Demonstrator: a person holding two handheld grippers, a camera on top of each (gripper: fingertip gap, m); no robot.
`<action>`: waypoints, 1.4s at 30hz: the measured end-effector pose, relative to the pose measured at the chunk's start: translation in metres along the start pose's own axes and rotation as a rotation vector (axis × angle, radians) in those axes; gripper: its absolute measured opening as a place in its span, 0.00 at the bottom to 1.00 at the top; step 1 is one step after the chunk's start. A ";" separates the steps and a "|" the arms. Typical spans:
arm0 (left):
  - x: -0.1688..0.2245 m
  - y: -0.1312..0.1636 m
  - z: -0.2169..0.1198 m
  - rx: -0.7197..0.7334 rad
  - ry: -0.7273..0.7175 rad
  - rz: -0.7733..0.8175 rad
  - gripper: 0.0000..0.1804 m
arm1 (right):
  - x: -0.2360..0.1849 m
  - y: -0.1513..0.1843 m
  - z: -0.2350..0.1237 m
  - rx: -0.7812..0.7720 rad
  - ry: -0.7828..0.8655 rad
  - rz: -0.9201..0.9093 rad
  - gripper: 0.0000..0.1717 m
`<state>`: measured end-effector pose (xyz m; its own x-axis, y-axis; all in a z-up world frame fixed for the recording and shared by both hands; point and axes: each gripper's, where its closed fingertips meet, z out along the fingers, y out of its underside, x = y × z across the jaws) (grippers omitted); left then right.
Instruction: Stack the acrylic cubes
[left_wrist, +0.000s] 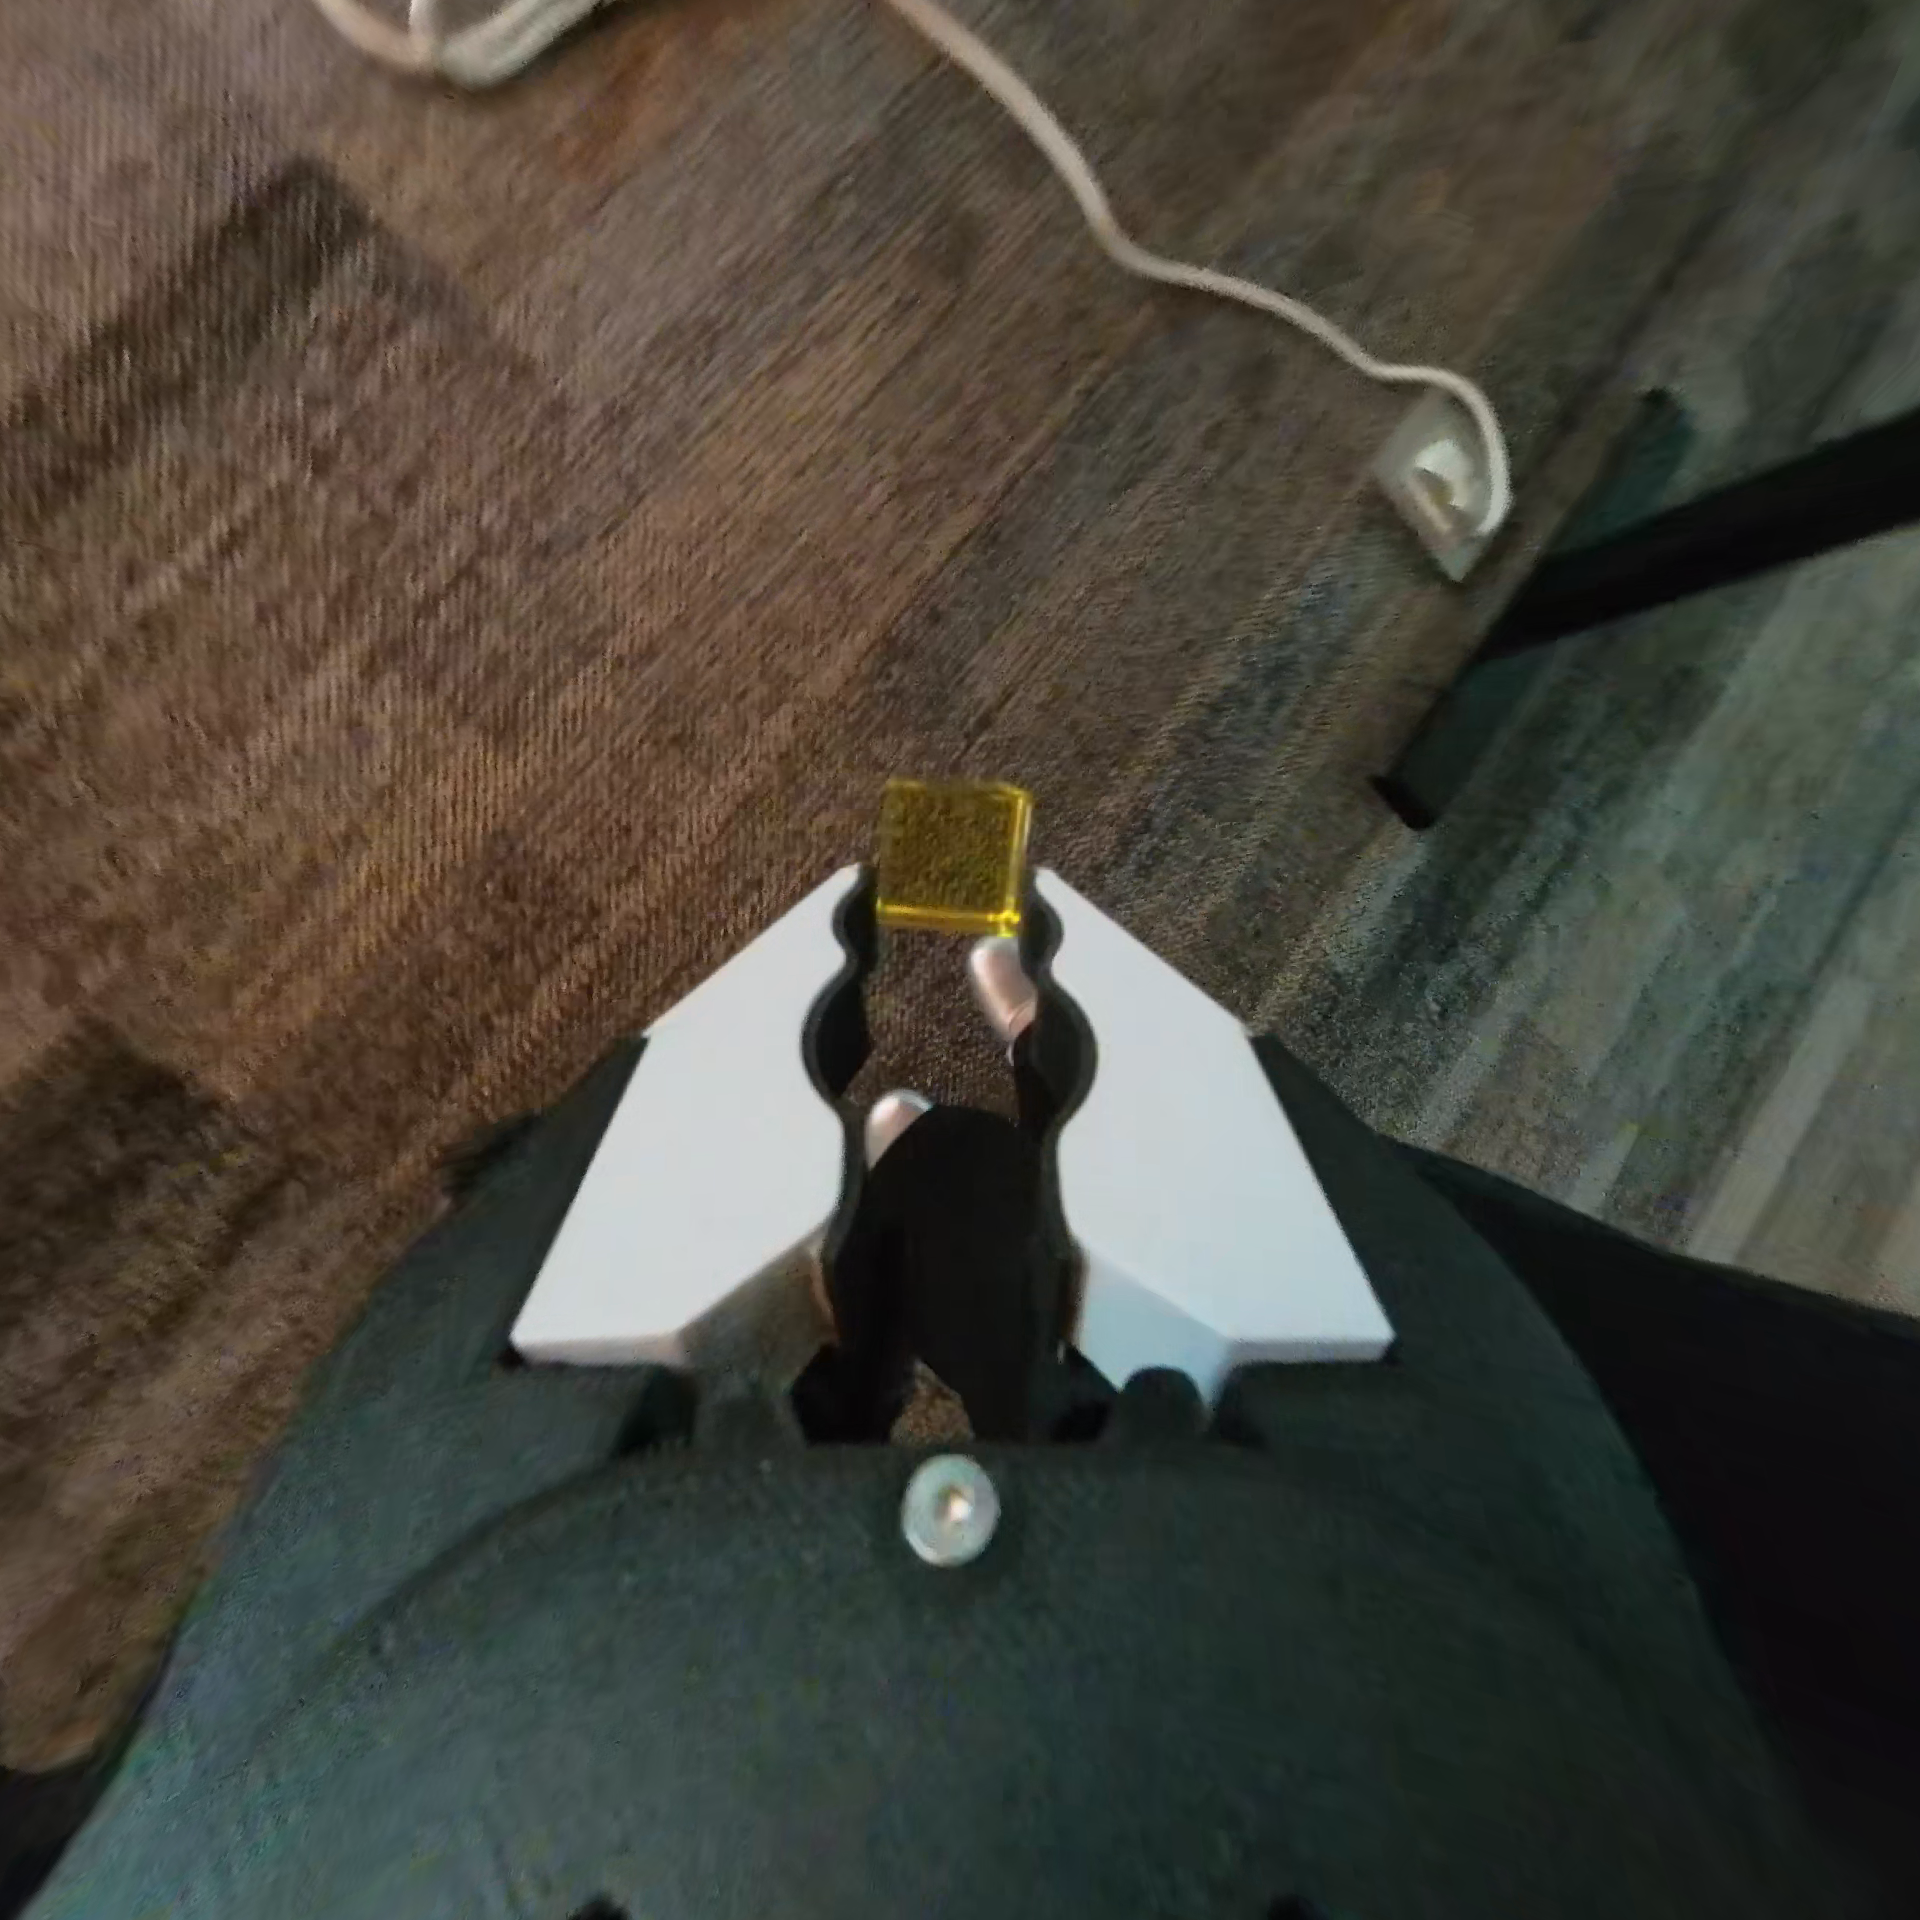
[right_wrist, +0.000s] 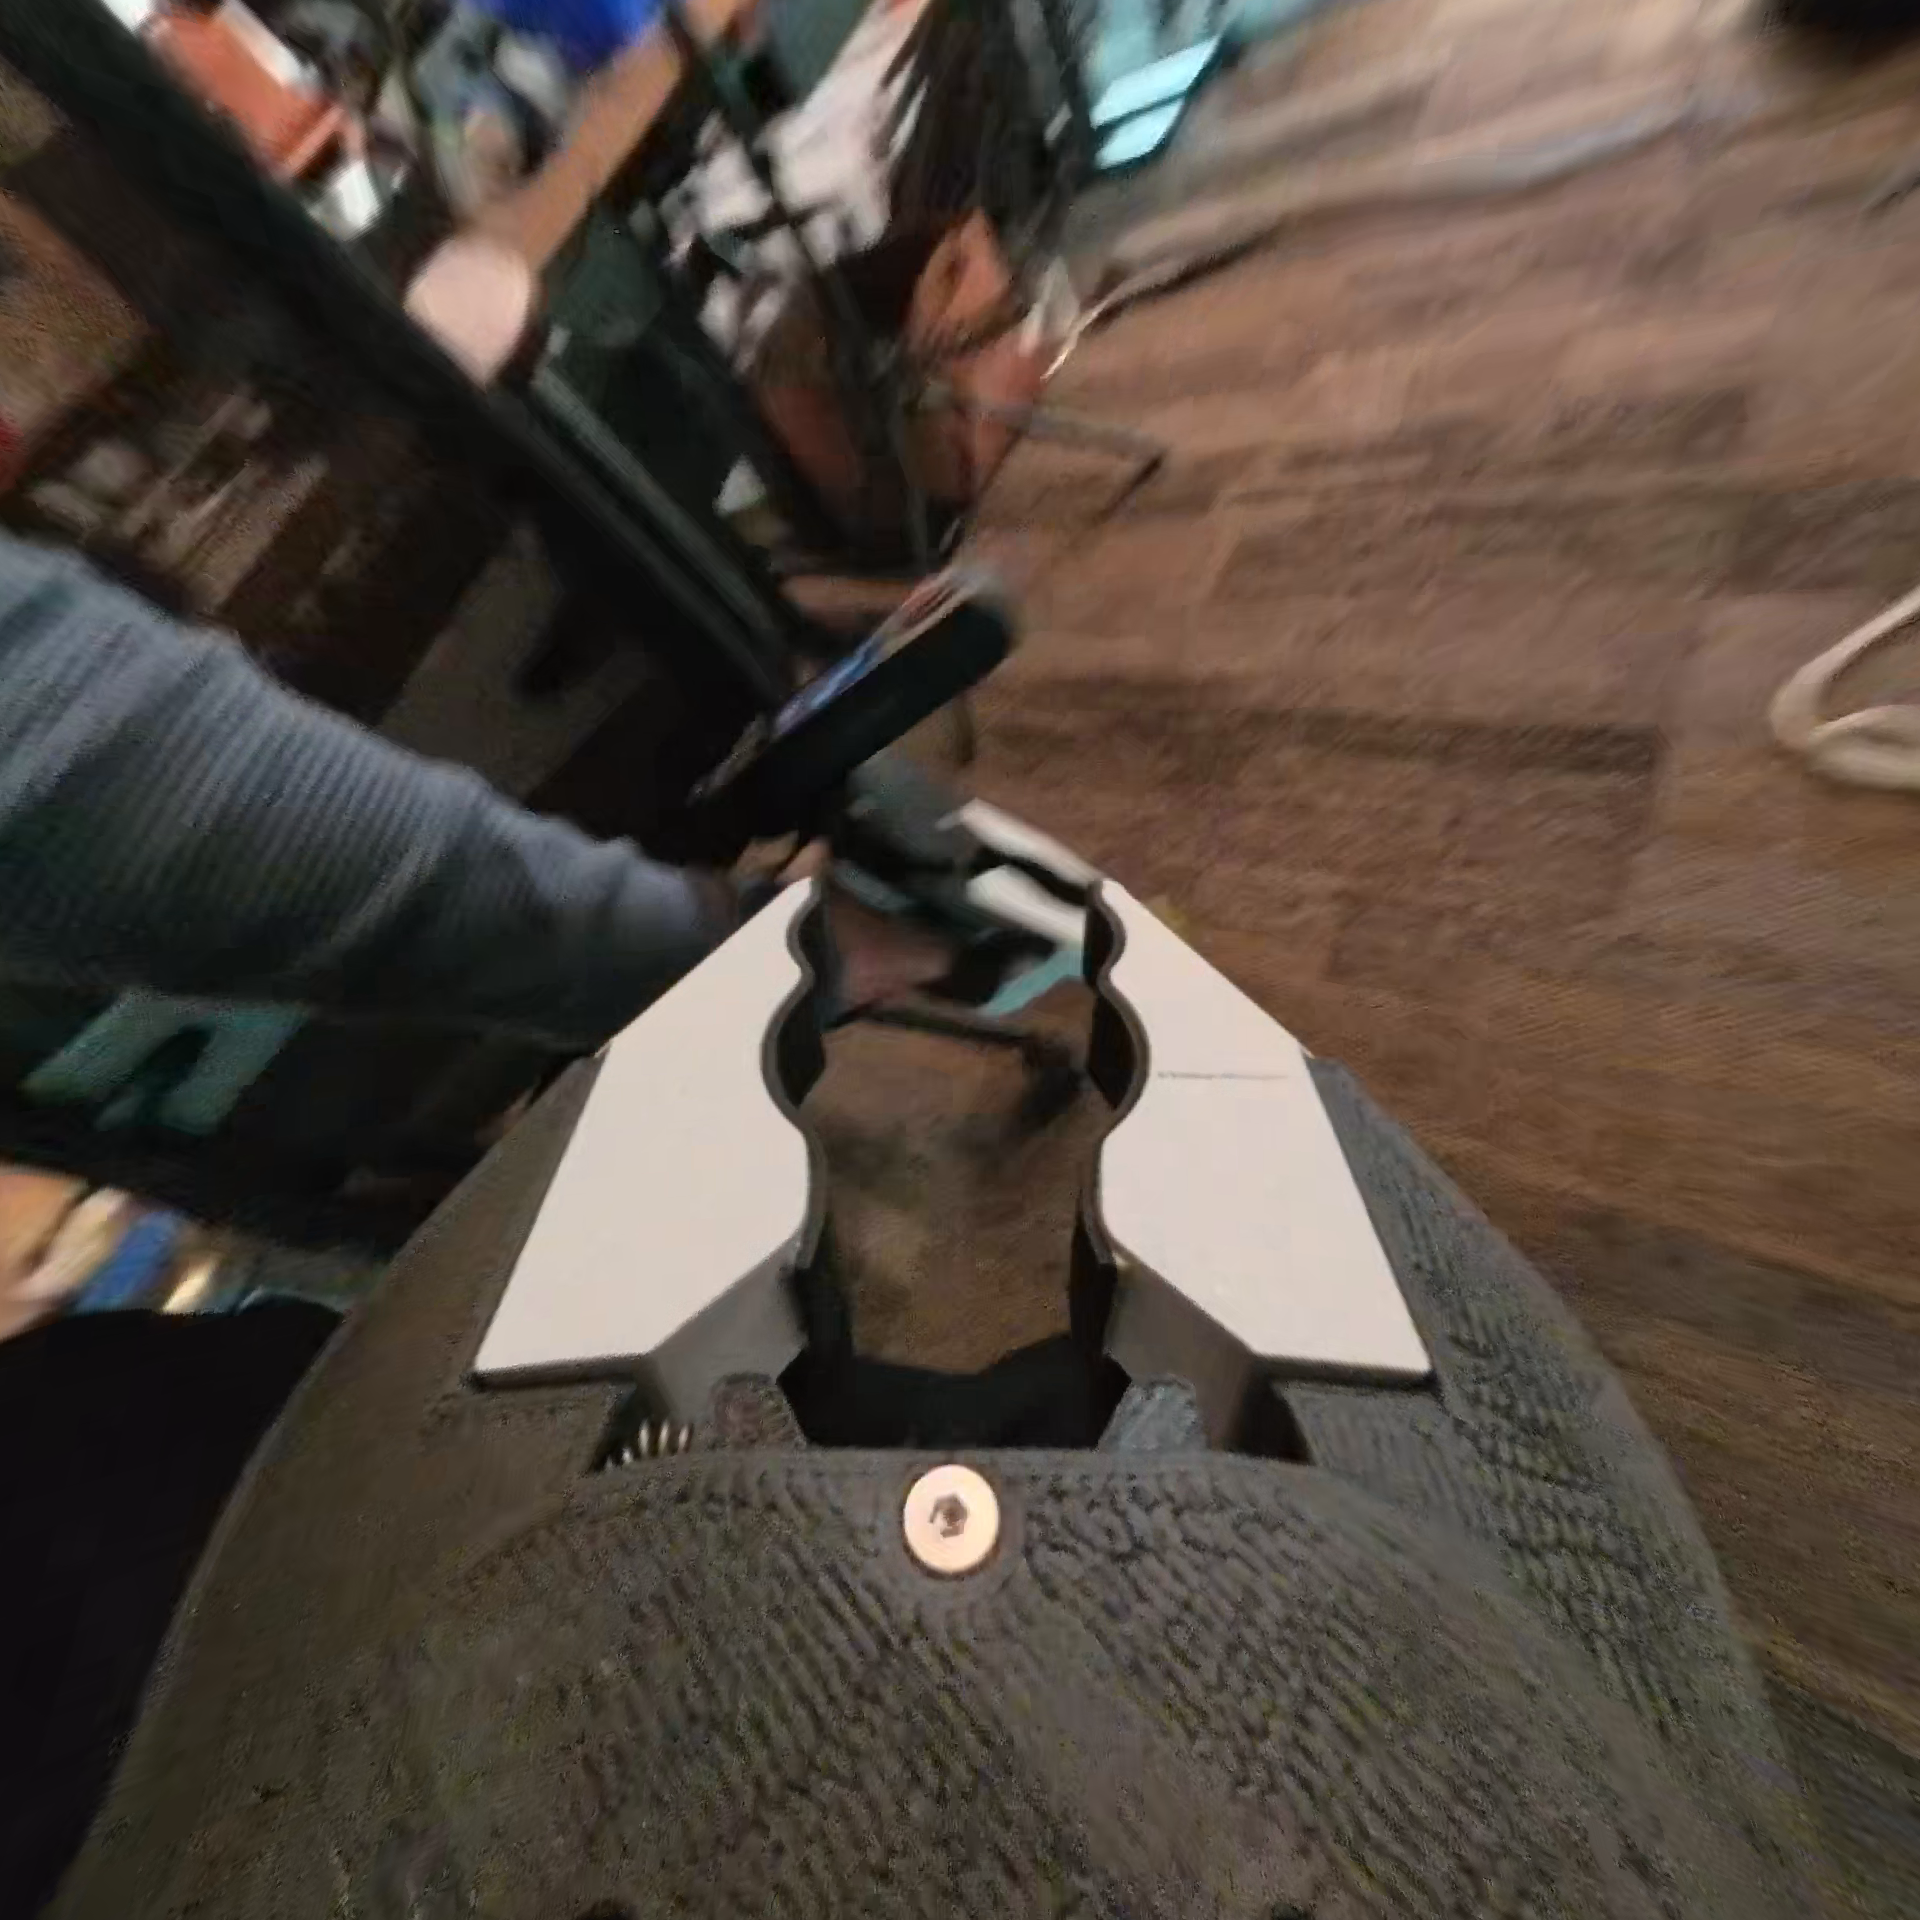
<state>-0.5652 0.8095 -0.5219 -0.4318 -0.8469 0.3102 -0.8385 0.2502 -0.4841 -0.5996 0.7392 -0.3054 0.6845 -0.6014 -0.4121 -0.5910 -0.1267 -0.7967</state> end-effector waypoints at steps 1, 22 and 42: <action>0.014 -0.015 -0.017 0.023 0.012 0.038 0.14 | 0.014 -0.031 -0.029 0.040 0.094 -0.032 0.26; 0.167 -0.134 -0.247 0.523 0.029 0.161 0.14 | 0.276 -0.211 -0.193 -0.111 0.267 -0.331 0.37; 0.340 -0.095 -0.342 0.780 -0.286 0.095 0.14 | 0.151 -0.201 -0.303 0.146 0.179 -0.412 0.15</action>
<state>-0.7463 0.6588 -0.0907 -0.2997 -0.9514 0.0703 -0.2869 0.0196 -0.9578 -0.5069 0.4348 -0.0740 0.7578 -0.6520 0.0239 -0.2105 -0.2790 -0.9369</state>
